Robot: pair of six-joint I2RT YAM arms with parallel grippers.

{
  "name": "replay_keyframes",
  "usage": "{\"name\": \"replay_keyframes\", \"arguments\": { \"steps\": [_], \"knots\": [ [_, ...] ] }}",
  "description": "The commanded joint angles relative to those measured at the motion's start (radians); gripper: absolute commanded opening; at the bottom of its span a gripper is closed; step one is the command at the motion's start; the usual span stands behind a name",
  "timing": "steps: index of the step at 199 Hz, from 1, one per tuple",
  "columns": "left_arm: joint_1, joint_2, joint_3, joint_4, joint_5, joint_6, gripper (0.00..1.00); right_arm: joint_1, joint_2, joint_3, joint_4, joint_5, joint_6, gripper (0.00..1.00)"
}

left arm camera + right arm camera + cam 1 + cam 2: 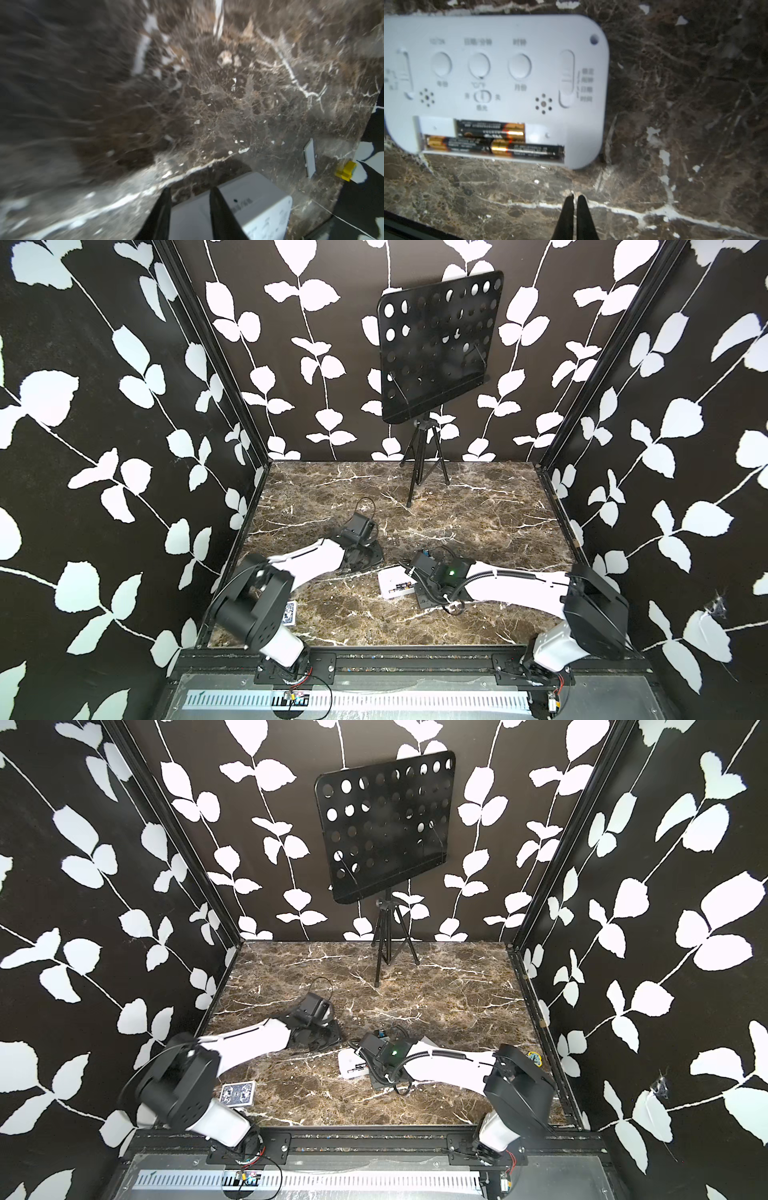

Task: Insert the battery into the alarm
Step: Adjust the alarm at the center of the board.

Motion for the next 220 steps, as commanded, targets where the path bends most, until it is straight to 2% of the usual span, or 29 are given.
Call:
{"name": "replay_keyframes", "arguments": {
  "steps": [1,27,60,100,113,125,142,168,185,203,220],
  "knots": [
    [0.001,0.012,0.025,0.001,0.099,0.036,0.30,-0.019,0.071,0.059,0.044,-0.001,0.019,0.06],
    [-0.001,-0.034,-0.034,-0.002,0.114,0.030,0.31,-0.062,0.113,0.073,0.080,-0.005,0.035,0.06],
    [-0.014,-0.148,-0.178,0.041,0.138,-0.046,0.31,-0.148,0.149,0.121,0.088,-0.016,0.005,0.06],
    [-0.085,-0.292,-0.297,0.132,0.134,-0.167,0.35,-0.237,0.160,0.162,0.074,-0.067,-0.016,0.14],
    [-0.087,-0.337,-0.324,0.143,0.125,-0.191,0.40,-0.248,0.123,0.132,0.076,-0.078,-0.013,0.17],
    [-0.083,-0.387,-0.330,0.101,0.065,-0.185,0.45,-0.250,0.067,0.079,0.103,-0.101,-0.003,0.21],
    [-0.074,-0.429,-0.341,0.074,0.013,-0.182,0.53,-0.252,-0.001,-0.016,0.194,-0.187,0.021,0.28],
    [-0.071,-0.391,-0.377,0.200,0.070,-0.221,0.61,-0.250,-0.091,-0.139,0.381,-0.334,0.092,0.45],
    [-0.071,-0.338,-0.362,0.246,0.115,-0.210,0.63,-0.249,-0.117,-0.185,0.452,-0.363,0.125,0.52],
    [-0.071,-0.295,-0.337,0.255,0.133,-0.194,0.63,-0.249,-0.122,-0.224,0.528,-0.389,0.153,0.52],
    [-0.071,-0.267,-0.319,0.262,0.152,-0.184,0.63,-0.243,-0.100,-0.223,0.538,-0.397,0.161,0.49]
  ]
}}
